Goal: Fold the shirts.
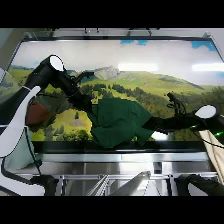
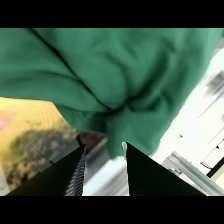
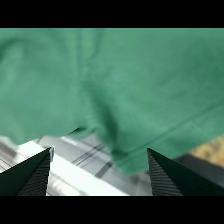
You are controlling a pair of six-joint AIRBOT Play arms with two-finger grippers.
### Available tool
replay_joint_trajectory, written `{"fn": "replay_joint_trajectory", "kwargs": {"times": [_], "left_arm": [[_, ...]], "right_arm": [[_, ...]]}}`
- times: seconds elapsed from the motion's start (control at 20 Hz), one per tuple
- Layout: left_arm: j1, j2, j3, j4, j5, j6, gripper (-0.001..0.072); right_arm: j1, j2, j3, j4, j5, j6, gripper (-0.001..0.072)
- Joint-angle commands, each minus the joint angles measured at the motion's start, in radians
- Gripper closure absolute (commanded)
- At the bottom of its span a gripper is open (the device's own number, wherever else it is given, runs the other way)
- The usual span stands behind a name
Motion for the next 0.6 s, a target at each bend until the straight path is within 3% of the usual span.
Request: {"fn": "replay_joint_trajectory", "kwargs": {"times": [0.0,0.1,0.15,0.3,0.35,0.4,0.45,0.5,0.55], "left_arm": [[0.000,-0.110,0.000,0.000,0.038,0.000,0.0437],[0.010,-0.162,0.000,0.006,0.063,0.000,0.0436],[0.017,-0.185,0.000,0.006,0.074,0.000,0.0436],[0.030,-0.238,0.000,0.005,0.126,0.000,0.0436],[0.031,-0.253,0.000,-0.005,0.151,0.000,0.0437],[0.027,-0.266,0.000,-0.008,0.168,0.000,0.0438],[0.024,-0.272,0.009,-0.012,0.170,0.000,0.0467],[0.024,-0.274,0.023,-0.032,0.167,0.000,0.0546],[0.024,-0.273,0.045,-0.065,0.151,0.009,0.0701]], "right_arm": [[0.016,-0.189,0.001,0.151,-0.008,-0.163,0.0082],[0.047,-0.267,0.008,0.262,-0.008,-0.249,0.0096],[0.069,-0.301,0.021,0.296,-0.007,-0.275,0.0212],[0.121,-0.356,0.067,0.345,-0.009,-0.285,0.0274],[0.127,-0.360,0.081,0.361,-0.008,-0.293,0.0479],[0.129,-0.360,0.095,0.378,-0.007,-0.304,0.0605],[0.129,-0.360,0.108,0.392,0.000,-0.306,0.0626],[0.128,-0.360,0.122,0.405,0.017,-0.308,0.0686],[0.128,-0.360,0.139,0.405,0.031,-0.307,0.0687]]}}
